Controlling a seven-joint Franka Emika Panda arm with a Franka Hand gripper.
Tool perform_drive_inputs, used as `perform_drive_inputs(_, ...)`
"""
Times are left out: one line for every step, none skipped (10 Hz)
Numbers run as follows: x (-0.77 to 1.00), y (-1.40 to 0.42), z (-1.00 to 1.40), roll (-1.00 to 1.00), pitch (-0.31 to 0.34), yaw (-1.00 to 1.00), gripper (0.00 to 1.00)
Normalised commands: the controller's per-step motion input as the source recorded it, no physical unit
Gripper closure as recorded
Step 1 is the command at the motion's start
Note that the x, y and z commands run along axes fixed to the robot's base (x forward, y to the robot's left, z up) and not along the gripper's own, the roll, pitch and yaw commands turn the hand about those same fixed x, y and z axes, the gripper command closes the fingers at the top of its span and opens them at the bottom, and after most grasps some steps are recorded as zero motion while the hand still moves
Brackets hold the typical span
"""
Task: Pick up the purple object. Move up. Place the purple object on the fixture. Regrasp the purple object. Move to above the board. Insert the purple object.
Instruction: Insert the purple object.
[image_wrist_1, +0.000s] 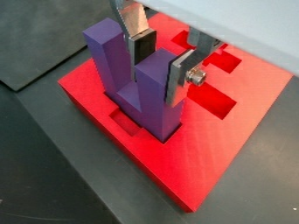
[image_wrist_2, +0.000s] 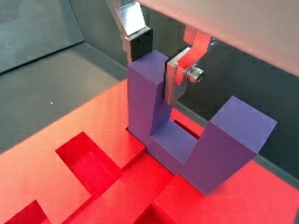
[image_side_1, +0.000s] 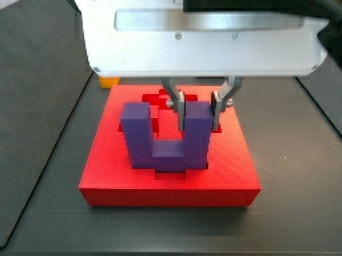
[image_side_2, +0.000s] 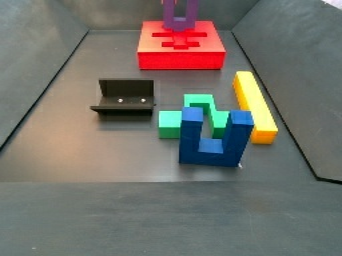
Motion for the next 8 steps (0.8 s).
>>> perform_drive_inputs(0.10, -0.10, -0.53, 0.12, 0.000, 0.00, 1.00)
perform_drive_inputs(0.07, -0.12, -0.55, 0.14, 0.000, 0.00, 1.00)
perform_drive_inputs(0.07, -0.12, -0.63, 0.17, 0.000, 0.00, 1.00)
perform_drive_inputs(0.09, -0.12, -0.69, 0.18, 0.000, 0.00, 1.00)
perform_drive_inputs(0.07, -0.12, -0.78, 0.18, -0.006, 0.00, 1.00)
perform_drive_inputs(0.08, -0.11, -0.77, 0.17, -0.003, 0.00, 1.00)
perform_drive_inputs(0.07, -0.03, -0.62, 0.16, 0.000, 0.00, 1.00)
perform_drive_inputs(0.00, 0.00, 0.00, 0.00, 0.000, 0.00, 1.00)
